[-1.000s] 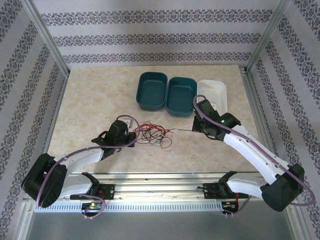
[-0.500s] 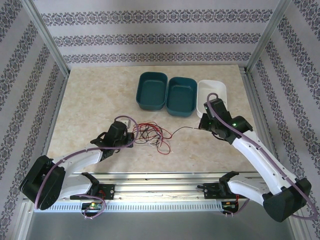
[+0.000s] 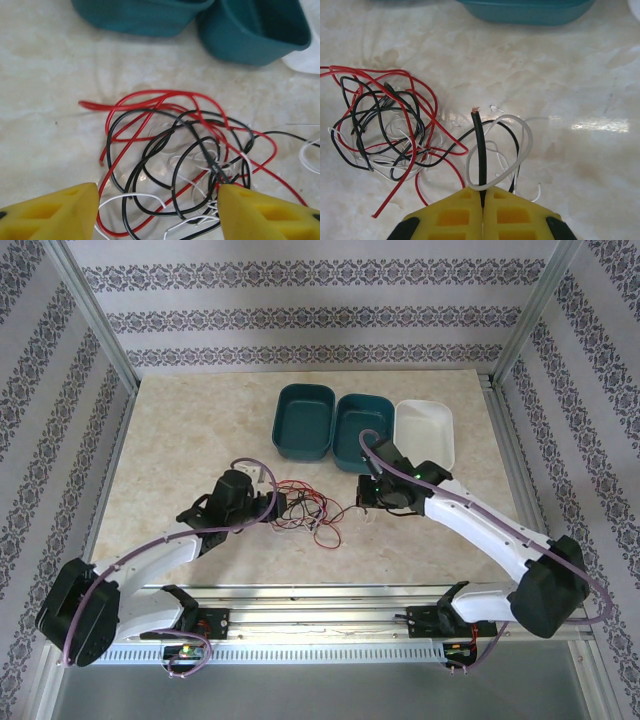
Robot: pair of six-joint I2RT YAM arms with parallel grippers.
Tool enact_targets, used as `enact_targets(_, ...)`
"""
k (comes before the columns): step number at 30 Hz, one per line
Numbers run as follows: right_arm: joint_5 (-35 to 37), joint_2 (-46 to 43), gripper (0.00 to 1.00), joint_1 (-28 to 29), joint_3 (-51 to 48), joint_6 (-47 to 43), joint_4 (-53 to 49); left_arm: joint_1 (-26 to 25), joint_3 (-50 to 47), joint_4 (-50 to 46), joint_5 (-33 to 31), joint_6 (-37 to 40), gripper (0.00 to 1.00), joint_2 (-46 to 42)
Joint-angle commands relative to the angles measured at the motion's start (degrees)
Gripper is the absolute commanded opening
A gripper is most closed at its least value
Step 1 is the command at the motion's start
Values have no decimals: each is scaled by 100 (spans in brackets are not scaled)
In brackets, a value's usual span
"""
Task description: Untangle the cables
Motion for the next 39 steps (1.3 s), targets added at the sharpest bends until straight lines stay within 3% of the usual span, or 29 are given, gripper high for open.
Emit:
enact_targets(1,-355,170,11,-47,64,31,132,-63,175,-226,41,109,69,-179)
enact_targets(4,-605,327,12,-150,-56,1,339,-63,199,-42,156,199,72,-64)
enact_targets(8,-942,572,28,-362,-160,-105,557,-64,369,417,503,166,72,436)
enact_targets(10,-787,666,29,-447,-206,-179,537,-72,451,662,612,102,72,690)
enact_targets(15,-703,817,19,-595,-335,-218,566,-72,580,854,709,114,72,990)
enact_targets(27,-219,893,36,-517,-464,-353,75,-72,445,185,-10,110,77,738)
enact_targets(39,-472,1986,31,-744,-237,-860,389,-72,488,-18,-135,-16,80,831)
